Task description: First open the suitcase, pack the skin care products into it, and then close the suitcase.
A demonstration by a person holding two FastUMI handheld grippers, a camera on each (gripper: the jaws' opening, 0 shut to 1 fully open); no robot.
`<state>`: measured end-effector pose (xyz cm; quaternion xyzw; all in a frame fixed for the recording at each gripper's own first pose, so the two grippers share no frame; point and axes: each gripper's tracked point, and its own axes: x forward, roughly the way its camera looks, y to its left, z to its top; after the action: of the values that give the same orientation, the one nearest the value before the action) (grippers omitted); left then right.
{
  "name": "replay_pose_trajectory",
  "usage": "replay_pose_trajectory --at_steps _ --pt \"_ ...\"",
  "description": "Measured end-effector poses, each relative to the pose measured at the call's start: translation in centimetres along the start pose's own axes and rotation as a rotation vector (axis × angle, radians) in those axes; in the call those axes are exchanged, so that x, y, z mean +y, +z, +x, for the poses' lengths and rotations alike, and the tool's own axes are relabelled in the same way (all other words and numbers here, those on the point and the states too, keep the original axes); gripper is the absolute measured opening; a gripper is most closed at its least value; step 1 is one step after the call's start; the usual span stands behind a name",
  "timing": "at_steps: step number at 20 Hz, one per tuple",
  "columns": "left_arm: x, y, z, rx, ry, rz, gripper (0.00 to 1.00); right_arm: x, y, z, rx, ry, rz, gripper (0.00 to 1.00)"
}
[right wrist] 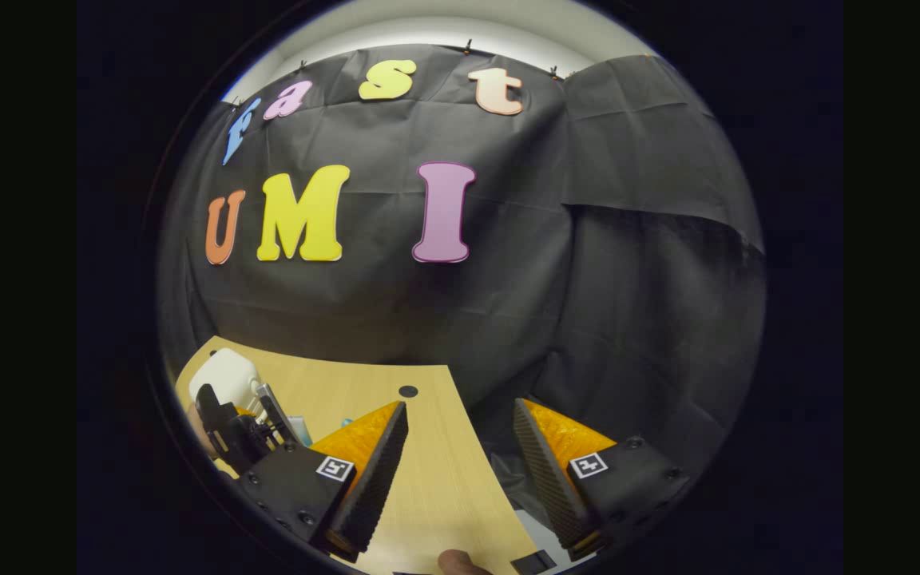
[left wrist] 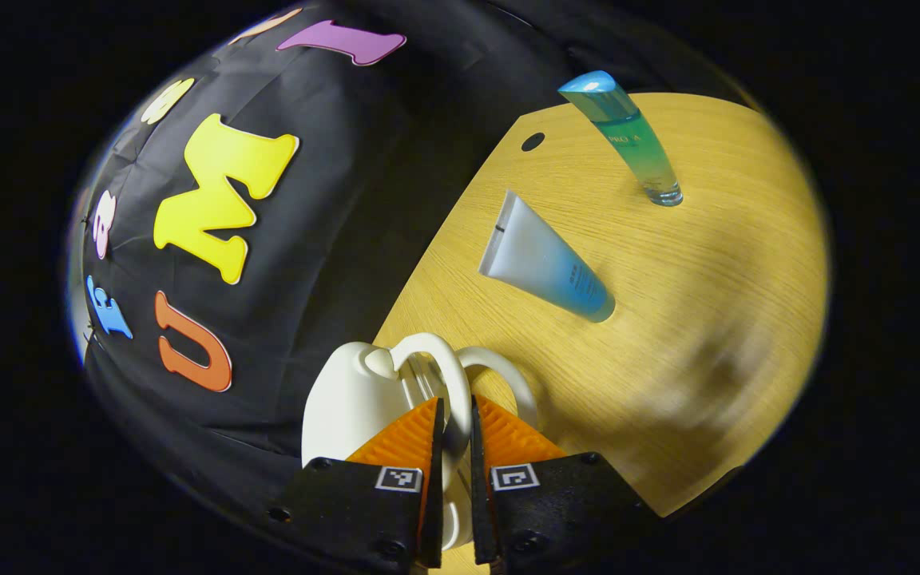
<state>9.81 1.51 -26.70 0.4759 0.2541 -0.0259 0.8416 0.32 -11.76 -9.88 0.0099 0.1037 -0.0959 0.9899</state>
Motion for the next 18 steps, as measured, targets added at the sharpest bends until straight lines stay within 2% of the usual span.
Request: replay_pose_trajectory --at_steps 2,4,7,11,14,18 --pt "0.4 0.4 -0.2 0.006 -0.014 -0.026 0.12 0.5 0.2 -0.2 -0.001 0.005 -0.005 0.79" --pt "0.4 0.4 -0.5 0.020 -0.067 -0.058 0.09 1.2 0.3 -0.3 -0.004 0.010 -0.002 0.79" --pt "1.8 1.2 -1.8 -0.001 -0.067 -0.093 0.06 2.3 0.5 -0.2 -0.005 0.021 -0.004 0.79" --pt "5.7 1.8 -3.2 -0.032 -0.079 -0.168 0.04 3.9 1.2 -0.2 -0.020 0.033 -0.001 0.80" --pt "8.3 1.5 -4.4 -0.048 -0.118 -0.213 0.03 5.4 1.5 0.1 -0.024 0.042 -0.002 0.79" --pt "14.1 0.3 -6.2 -0.082 -0.080 -0.314 0.03 7.6 2.1 0.5 -0.034 0.051 -0.008 0.80"
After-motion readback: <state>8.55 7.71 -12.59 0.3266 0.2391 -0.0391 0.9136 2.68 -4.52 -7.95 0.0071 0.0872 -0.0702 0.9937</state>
